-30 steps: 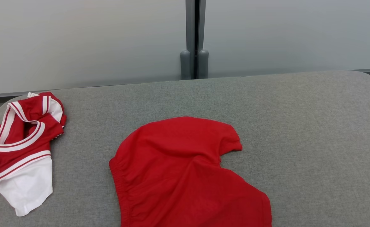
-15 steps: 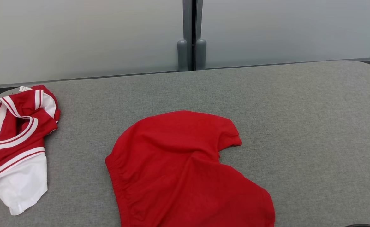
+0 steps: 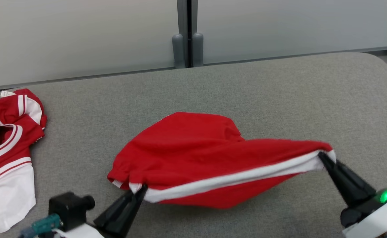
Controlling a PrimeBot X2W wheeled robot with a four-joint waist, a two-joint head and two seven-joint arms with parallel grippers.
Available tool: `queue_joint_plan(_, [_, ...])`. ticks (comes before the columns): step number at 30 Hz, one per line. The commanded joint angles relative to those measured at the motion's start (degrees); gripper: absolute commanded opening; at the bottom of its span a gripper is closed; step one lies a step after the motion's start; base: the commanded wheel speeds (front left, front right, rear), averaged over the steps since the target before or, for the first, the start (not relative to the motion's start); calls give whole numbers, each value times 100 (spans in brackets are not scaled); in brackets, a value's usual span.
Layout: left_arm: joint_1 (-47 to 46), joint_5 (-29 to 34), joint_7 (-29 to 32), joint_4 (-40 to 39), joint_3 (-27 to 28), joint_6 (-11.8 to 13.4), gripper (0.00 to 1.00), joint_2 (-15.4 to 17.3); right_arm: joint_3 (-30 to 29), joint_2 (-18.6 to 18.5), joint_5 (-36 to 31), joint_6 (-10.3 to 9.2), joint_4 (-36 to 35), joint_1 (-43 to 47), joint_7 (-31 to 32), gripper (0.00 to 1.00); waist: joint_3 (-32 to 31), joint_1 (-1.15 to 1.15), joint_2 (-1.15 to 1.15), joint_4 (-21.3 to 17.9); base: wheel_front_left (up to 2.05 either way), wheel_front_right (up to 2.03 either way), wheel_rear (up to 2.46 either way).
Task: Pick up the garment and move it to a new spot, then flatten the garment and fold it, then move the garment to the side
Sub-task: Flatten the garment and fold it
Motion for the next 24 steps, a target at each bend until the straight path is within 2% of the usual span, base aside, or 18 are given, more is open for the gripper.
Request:
queue_joint_plan(1, [-324,-28,202,-240,46,47,0,93,-132,-84,149,0,-226,-198,147,0,196,0,0,-43,0,0,0])
queue_joint_plan(3, [-910,-145,603,-622,107,112,0,130,-427,-278,263,0,-562,-565,414,0,419,0,0,-32,0,0,0])
queue_joint_plan(4, [-1282,-98,819,-720,143,106,0,248,-536,-304,409,0,-687,-788,530,0,537,0,0,-27,0,0,0])
queue_joint_plan(7, [-2502,-341,1405,-721,160,161,0,189,-838,-515,610,0,-806,-1655,876,0,956,0,0,14,0,0,0])
queue_joint_plan(8, [-2984,-361,1587,-632,198,173,0,232,-930,-514,717,0,-760,-1989,971,0,1122,0,0,32,0,0,0])
queue_joint_plan(10, [-3919,-519,1884,-318,204,212,0,118,-1078,-671,646,0,-566,-2737,1156,0,1457,0,0,76,0,0,0])
queue_joint_plan(14, [-5875,-640,2227,723,274,290,0,-110,-1154,-531,728,0,99,-4423,1512,0,2161,0,0,146,0,0,0])
queue_joint_plan(19, [-8017,-266,1790,2442,263,228,0,-442,-998,-89,252,0,1361,-6595,1563,0,2907,0,0,212,0,0,0])
queue_joint_plan(24, [-9564,187,774,4094,253,116,0,-669,-929,562,-504,-1,2862,-8411,909,0,3319,0,0,204,0,0,0])
